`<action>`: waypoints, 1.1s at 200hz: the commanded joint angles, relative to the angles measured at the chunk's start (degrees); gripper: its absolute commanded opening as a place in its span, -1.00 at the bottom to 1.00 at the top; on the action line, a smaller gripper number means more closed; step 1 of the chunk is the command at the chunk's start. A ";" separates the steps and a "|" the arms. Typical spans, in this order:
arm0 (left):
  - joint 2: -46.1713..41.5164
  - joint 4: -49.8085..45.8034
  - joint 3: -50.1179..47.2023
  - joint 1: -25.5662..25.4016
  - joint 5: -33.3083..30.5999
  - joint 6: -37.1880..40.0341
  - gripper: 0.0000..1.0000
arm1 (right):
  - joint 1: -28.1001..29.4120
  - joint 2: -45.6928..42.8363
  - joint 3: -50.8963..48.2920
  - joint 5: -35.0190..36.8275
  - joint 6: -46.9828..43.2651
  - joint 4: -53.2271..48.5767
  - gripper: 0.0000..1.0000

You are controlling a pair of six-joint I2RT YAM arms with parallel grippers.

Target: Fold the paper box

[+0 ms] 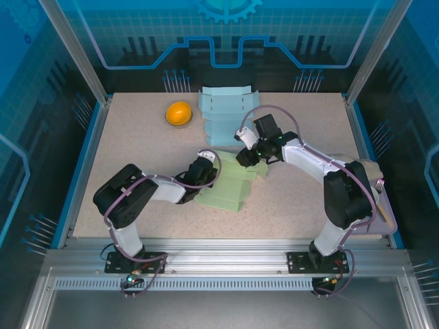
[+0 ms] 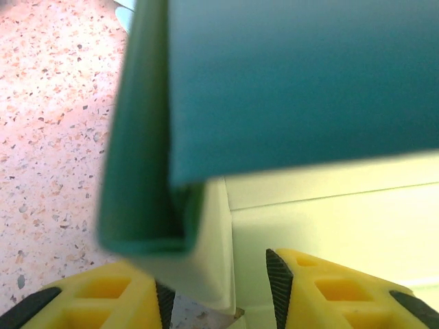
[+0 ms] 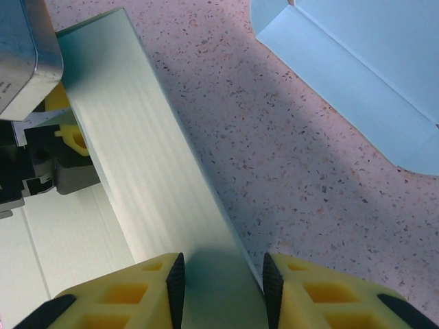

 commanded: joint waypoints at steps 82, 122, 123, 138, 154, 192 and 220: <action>1.76 -0.75 2.90 0.94 -5.78 -0.23 -0.91 | -0.80 0.47 0.13 -0.22 -1.53 -3.87 -0.27; 0.87 -2.64 1.83 0.88 -6.23 -2.85 -0.99 | -0.88 -1.72 1.92 0.46 2.03 -4.28 -0.16; 0.82 -2.87 1.88 0.89 -6.27 -3.02 -0.99 | -0.84 -1.78 2.01 0.53 2.25 -4.31 -0.16; 0.28 -6.98 2.94 0.87 -6.10 -5.62 -1.00 | -0.86 -3.32 3.50 1.64 5.03 -5.30 -0.15; -0.52 -11.14 3.90 0.85 -5.37 -9.24 -1.00 | -0.71 -5.53 4.96 4.38 8.77 -6.73 -0.15; -2.41 -18.43 4.86 0.71 -3.61 -18.85 -1.00 | -0.27 -9.90 8.37 10.75 23.73 -12.58 -0.06; -2.65 -20.62 4.98 -0.10 -2.59 -23.40 -1.00 | 0.71 -9.13 8.61 7.07 32.16 -13.45 -0.04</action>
